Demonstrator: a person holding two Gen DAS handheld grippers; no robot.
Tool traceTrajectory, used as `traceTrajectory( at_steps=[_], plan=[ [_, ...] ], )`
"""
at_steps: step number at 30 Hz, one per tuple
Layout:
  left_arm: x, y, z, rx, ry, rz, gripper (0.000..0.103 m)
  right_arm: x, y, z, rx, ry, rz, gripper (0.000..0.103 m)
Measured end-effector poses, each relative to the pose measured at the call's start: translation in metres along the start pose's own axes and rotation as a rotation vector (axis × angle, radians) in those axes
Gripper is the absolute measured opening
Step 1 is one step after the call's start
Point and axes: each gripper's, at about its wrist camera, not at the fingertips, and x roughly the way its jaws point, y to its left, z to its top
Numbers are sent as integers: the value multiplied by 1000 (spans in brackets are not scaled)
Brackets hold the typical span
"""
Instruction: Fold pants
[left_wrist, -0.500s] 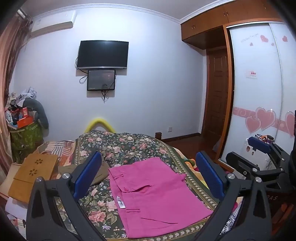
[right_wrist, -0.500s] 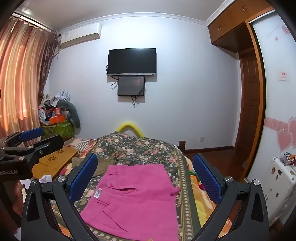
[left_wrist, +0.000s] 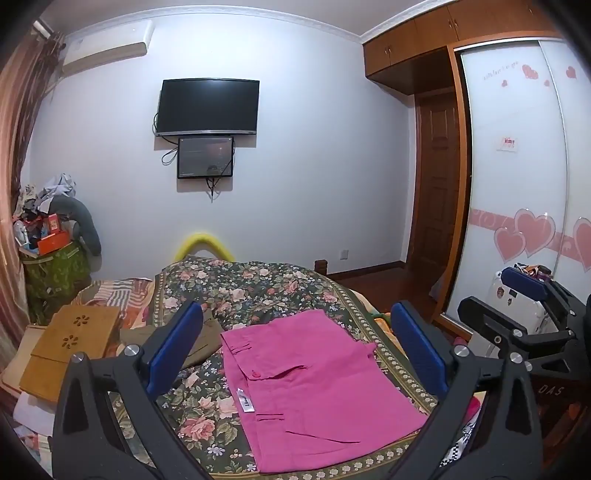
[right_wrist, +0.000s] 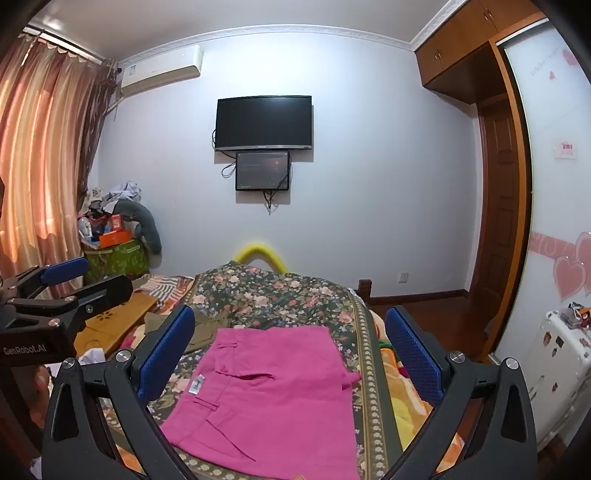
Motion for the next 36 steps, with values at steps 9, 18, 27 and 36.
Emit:
traceTrajectory(
  at_steps=[9,18,27,36],
  plan=[
    [3,-3,-1,3,-1,9,103,7,-2,-6,3,12,-2,102],
    [3,-3,-2,0,5,7,103,7,-4,-7,7,18,1,102],
    [4,-3,-1,0,11,4,103,8,-5,-9,5,20,-1,102],
    [6,-3,-2,0,18,2,103,9,-4,-11,-2,21,-6,102]
  ],
)
